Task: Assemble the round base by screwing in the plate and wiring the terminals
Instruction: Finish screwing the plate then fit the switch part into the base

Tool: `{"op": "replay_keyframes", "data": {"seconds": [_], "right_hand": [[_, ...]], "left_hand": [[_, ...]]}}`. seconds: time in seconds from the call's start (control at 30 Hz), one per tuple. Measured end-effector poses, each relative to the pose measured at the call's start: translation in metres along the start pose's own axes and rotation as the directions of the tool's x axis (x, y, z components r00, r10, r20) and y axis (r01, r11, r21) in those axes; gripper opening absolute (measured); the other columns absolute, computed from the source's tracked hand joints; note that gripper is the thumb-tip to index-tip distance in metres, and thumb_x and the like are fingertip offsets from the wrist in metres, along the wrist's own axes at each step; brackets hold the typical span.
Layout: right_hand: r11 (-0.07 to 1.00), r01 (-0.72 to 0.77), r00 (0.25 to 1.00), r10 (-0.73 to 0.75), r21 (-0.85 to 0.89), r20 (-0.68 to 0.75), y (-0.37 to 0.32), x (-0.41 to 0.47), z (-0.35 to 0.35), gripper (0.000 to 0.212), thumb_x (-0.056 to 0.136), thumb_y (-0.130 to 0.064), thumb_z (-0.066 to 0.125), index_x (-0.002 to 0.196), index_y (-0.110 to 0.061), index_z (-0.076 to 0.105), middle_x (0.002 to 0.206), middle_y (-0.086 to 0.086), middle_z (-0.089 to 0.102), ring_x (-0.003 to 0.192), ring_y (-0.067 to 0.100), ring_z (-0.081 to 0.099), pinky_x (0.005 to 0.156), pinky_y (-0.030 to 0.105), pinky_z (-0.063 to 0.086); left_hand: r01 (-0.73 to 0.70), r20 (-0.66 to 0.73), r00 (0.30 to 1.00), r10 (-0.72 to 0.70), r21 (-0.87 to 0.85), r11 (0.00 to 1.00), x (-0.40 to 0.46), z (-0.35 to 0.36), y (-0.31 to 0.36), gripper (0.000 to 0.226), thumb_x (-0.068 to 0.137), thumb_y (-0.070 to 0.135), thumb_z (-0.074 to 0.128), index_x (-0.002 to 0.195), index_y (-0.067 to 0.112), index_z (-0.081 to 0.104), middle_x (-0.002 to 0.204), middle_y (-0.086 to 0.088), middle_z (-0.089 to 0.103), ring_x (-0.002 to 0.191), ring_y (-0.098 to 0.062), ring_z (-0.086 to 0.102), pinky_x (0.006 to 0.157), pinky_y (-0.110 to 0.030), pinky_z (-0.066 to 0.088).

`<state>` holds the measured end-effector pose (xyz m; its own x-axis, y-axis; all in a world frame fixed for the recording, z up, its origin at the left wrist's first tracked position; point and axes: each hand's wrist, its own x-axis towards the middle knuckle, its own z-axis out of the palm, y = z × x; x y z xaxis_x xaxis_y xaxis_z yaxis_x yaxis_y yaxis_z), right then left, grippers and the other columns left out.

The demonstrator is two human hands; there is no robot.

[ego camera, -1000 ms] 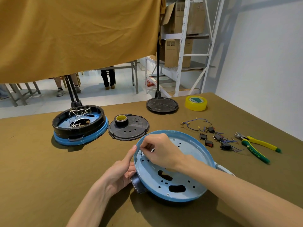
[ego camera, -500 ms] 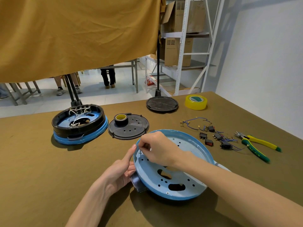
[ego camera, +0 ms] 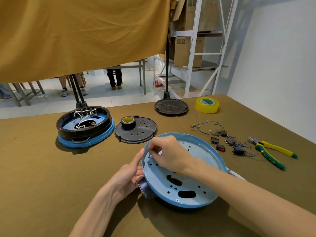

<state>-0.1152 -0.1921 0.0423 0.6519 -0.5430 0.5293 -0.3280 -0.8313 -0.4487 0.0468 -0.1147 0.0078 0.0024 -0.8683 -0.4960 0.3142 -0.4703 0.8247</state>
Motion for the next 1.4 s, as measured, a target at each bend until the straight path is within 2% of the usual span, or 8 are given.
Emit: {"op": "replay_keyframes", "data": {"seconds": [0.1,0.17,0.27,0.4,0.53,0.87,1.17,1.4], "right_hand": [[0.999,0.031,0.999,-0.032,0.022,0.027,-0.002,0.0,0.002,0.007,0.089,0.003,0.067,0.087,-0.002,0.071,0.08,0.008,0.072,0.07,0.022,0.065,0.067,0.042,0.055],[0.995,-0.043,0.999,0.044,0.086,-0.012,0.0,0.002,-0.002,0.006,0.088,0.003,0.069,0.089,-0.002,0.071,0.08,0.006,0.073,0.07,0.018,0.067,0.068,0.038,0.057],[0.956,-0.158,0.962,0.206,0.247,-0.181,0.001,0.002,-0.009,0.009,0.087,0.003,0.071,0.088,-0.006,0.071,0.078,0.004,0.073,0.069,0.015,0.07,0.067,0.034,0.06],[0.945,-0.181,0.888,0.276,0.271,-0.368,-0.002,0.004,-0.018,0.012,0.088,0.0,0.071,0.089,-0.011,0.069,0.081,0.0,0.071,0.074,0.015,0.07,0.068,0.033,0.06],[0.962,-0.143,0.915,0.219,0.234,-0.339,-0.006,-0.006,-0.025,0.013,0.089,0.0,0.072,0.095,-0.011,0.071,0.084,-0.003,0.072,0.076,0.012,0.07,0.067,0.023,0.059],[0.992,0.102,0.961,-0.079,0.077,-0.263,-0.012,-0.022,-0.036,0.007,0.087,0.005,0.075,0.091,0.0,0.074,0.088,0.002,0.072,0.077,0.008,0.067,0.072,0.02,0.055],[0.978,0.179,0.973,-0.192,-0.11,-0.126,-0.012,-0.024,-0.033,0.007,0.089,0.002,0.074,0.095,0.0,0.075,0.096,0.007,0.074,0.083,0.019,0.069,0.075,0.029,0.058],[0.997,-0.055,0.985,0.063,0.056,-0.158,-0.003,-0.01,-0.017,0.008,0.087,0.003,0.072,0.09,-0.004,0.075,0.085,0.002,0.074,0.075,0.011,0.068,0.072,0.033,0.057]], "left_hand": [[0.024,0.021,1.0,-0.023,-0.031,0.999,-0.003,-0.001,0.002,0.08,0.068,0.062,0.079,0.11,-0.006,0.073,0.09,-0.017,0.078,0.072,-0.021,0.077,0.058,-0.025,0.059],[0.018,0.056,0.998,-0.015,-0.053,0.998,-0.006,-0.001,0.003,0.077,0.069,0.057,0.08,0.115,-0.004,0.069,0.097,-0.019,0.079,0.079,-0.024,0.079,0.06,-0.027,0.061],[-0.064,0.089,0.994,0.069,-0.061,0.996,-0.006,0.002,0.005,0.07,0.072,0.057,0.075,0.114,0.0,0.069,0.074,-0.007,0.075,0.057,-0.016,0.071,0.053,-0.023,0.057],[-0.152,0.09,0.984,0.154,-0.031,0.988,-0.007,0.008,0.002,0.066,0.079,0.058,0.068,0.117,0.003,0.069,0.074,-0.003,0.076,0.058,-0.011,0.071,0.054,-0.02,0.055],[-0.234,0.1,0.967,0.235,-0.022,0.972,-0.009,0.014,-0.001,0.072,0.071,0.059,0.073,0.118,0.005,0.07,0.09,-0.008,0.079,0.069,-0.012,0.074,0.06,-0.02,0.057],[-0.294,0.116,0.949,0.294,-0.011,0.956,-0.01,0.019,-0.005,0.073,0.077,0.058,0.069,0.119,-0.003,0.067,0.081,-0.004,0.076,0.061,-0.009,0.069,0.057,-0.016,0.054],[-0.233,0.12,0.965,0.234,-0.018,0.972,-0.01,0.017,0.0,0.07,0.077,0.057,0.073,0.119,0.002,0.068,0.096,-0.008,0.08,0.076,-0.015,0.076,0.062,-0.021,0.058],[-0.158,0.101,0.982,0.161,-0.035,0.987,-0.005,0.017,-0.004,0.074,0.076,0.059,0.074,0.12,0.0,0.069,0.113,-0.017,0.077,0.106,-0.028,0.075,0.078,-0.027,0.062]]}}
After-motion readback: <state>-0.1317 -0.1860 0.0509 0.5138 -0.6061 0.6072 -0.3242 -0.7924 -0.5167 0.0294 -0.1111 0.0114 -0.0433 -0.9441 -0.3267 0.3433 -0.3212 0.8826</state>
